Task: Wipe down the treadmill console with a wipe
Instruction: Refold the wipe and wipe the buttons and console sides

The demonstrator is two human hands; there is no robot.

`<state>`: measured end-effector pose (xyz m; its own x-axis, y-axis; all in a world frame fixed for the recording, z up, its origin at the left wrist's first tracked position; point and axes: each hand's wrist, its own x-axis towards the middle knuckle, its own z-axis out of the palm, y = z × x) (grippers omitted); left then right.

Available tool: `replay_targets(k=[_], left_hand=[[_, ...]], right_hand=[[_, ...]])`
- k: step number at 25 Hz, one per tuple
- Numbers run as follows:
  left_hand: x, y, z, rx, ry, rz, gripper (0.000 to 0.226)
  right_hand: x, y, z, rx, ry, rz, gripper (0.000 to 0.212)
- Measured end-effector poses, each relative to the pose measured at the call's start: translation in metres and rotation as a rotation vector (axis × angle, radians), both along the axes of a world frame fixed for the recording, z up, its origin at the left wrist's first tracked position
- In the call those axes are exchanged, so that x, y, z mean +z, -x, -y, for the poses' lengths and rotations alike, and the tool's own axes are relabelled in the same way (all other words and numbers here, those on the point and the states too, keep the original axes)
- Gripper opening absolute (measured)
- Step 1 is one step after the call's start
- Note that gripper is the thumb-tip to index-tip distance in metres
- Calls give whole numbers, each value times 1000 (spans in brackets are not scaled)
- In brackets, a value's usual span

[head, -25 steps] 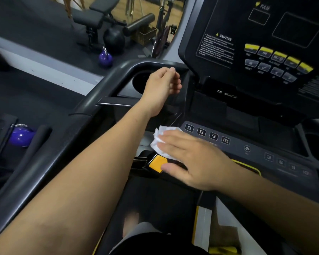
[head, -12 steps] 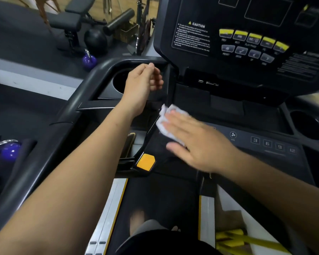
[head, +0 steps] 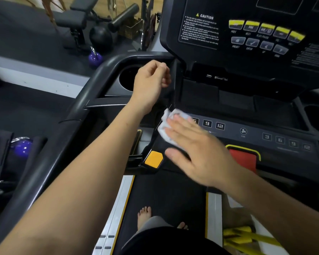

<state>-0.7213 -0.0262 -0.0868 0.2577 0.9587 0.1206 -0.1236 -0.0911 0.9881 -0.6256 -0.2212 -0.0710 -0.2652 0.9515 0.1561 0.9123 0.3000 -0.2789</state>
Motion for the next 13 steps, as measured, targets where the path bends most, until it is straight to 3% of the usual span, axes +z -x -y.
replay_targets(k=[4, 9, 11, 13], left_hand=[[-3, 1, 10, 34, -260, -298, 16], [9, 12, 36, -4, -315, -260, 12], [3, 27, 63, -49, -338, -312, 10], [-4, 44, 90, -48, -317, -365, 11]], right_hand=[[-12, 13, 22, 260, 81, -18, 46], [8, -8, -8, -19, 18, -70, 44], [1, 8, 7, 45, 49, -24, 43], [-2, 15, 16, 95, 83, -104, 37]])
